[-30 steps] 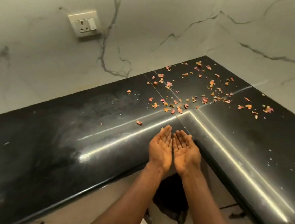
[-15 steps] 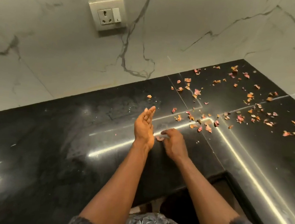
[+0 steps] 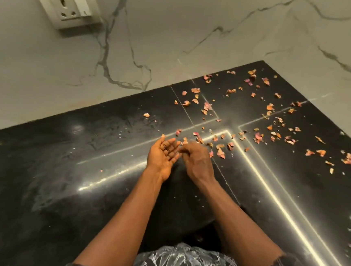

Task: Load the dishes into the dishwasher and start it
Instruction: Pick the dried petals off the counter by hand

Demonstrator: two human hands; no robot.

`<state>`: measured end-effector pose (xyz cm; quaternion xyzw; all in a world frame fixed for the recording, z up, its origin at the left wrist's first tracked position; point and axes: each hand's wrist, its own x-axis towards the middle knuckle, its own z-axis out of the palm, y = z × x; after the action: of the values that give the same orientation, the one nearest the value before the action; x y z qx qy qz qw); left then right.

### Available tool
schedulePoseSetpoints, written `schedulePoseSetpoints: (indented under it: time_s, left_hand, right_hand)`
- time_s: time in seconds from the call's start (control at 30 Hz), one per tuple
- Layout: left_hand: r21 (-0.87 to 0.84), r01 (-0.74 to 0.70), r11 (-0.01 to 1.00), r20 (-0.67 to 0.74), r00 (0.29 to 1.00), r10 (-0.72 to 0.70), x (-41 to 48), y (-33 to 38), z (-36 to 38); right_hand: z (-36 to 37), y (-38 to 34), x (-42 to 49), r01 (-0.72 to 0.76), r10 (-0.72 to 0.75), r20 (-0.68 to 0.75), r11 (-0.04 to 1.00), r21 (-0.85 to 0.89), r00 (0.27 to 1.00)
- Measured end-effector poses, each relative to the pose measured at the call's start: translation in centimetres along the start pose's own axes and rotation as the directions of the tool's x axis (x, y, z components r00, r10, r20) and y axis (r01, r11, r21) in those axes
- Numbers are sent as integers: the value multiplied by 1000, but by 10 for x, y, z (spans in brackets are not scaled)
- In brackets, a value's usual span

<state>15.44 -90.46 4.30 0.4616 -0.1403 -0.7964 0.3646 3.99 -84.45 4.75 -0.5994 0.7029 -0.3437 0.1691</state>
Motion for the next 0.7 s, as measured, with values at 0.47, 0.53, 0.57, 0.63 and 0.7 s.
schedulePoseSetpoints:
  time_s: [0.47, 0.53, 0.57, 0.63, 0.7]
  left_hand:
    - [89, 156, 984, -78, 986, -149, 11, -51, 57]
    - [136, 156, 978, -76, 986, -147, 10, -51, 54]
    - [145, 160, 977, -73, 986, -151, 9, -50, 52]
    - [150, 170, 974, -77, 984, -160, 8, -50, 47]
    - [151, 175, 973, -85, 983, -163, 7, -51, 41]
  right_hand:
    - [-64, 106, 3, -222, 249, 60, 933, -283, 967]
    - [-54, 111, -9, -147, 192, 79, 908, -392, 978]
    - [-52, 112, -12, -122, 162, 65, 905, -408, 985]
    - [-53, 112, -13, -119, 152, 50, 907, -405, 987]
    - [-56, 111, -10, -173, 190, 20, 929, -327, 982]
